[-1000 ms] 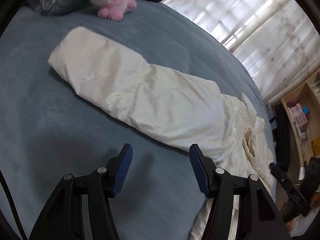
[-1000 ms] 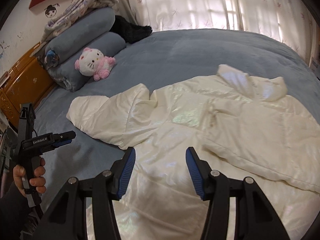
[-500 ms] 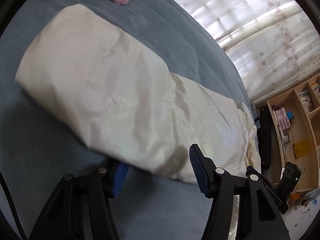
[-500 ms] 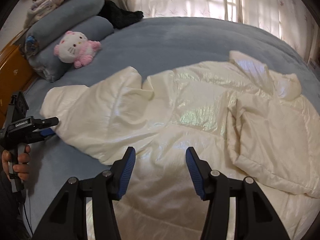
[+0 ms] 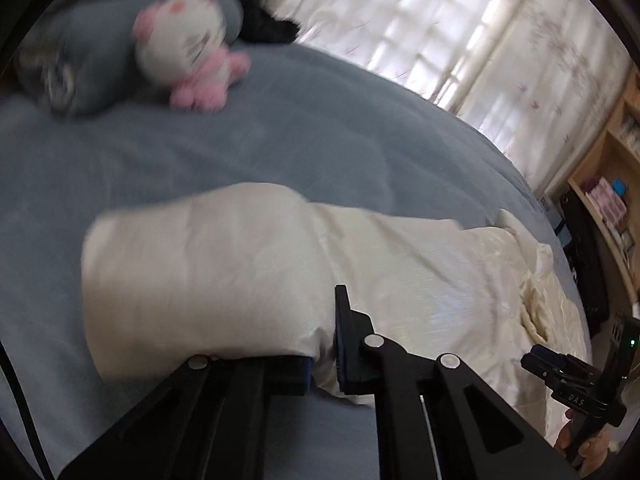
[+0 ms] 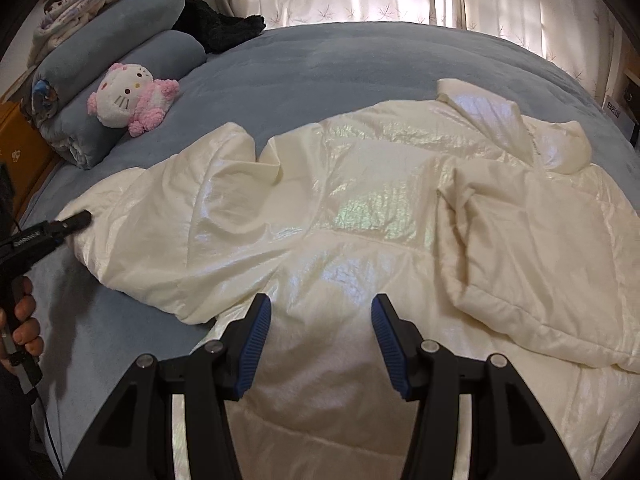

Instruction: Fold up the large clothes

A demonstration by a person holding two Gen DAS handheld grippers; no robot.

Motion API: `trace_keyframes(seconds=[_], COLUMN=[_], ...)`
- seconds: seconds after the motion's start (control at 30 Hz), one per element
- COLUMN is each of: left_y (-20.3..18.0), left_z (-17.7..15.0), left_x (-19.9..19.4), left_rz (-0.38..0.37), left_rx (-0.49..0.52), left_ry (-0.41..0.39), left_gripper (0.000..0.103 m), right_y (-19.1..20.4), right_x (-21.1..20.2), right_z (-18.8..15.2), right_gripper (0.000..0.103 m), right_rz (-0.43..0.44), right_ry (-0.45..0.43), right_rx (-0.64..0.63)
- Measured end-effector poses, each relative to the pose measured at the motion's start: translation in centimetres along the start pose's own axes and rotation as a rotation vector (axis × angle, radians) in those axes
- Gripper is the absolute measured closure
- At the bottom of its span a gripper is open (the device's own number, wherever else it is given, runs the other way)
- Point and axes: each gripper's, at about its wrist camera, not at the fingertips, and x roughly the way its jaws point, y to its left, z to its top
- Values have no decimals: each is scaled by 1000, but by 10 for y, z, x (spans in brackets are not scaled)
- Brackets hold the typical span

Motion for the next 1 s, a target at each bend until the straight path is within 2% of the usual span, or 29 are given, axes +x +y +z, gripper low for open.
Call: trace_keyframes(seconds=[0.1, 0.23, 0.53, 0.7, 0.8, 0.87, 1.0], left_y=[-30, -74, -218, -290, -309, -317, -324], left_z=[3, 5, -18, -55, -81, -100, -137], left_x=[-29, -59, -96, -73, -45, -25, 6], left_rz=[-6, -55, -176, -220, -248, -239, -202], left_rx=[37, 67, 228, 305, 285, 286, 257], left_ry=[-30, -53, -68, 3, 74, 111, 209], left_gripper=[97, 97, 97, 97, 95, 91, 72], right_y=[-5, -17, -69, -115, -143, -157, -186], right_x=[-19, -46, -94, -109, -117, -119, -115], right_z=[-1, -5, -27, -47, -62, -69, -84], right_gripper=[51, 51, 51, 51, 50, 50, 50], right_rz=[13, 20, 39, 33, 33, 35, 76], right_ry=[-25, -59, -109, -116, -122, -125, -107], right_rx=[12, 22, 119, 208, 265, 290, 361])
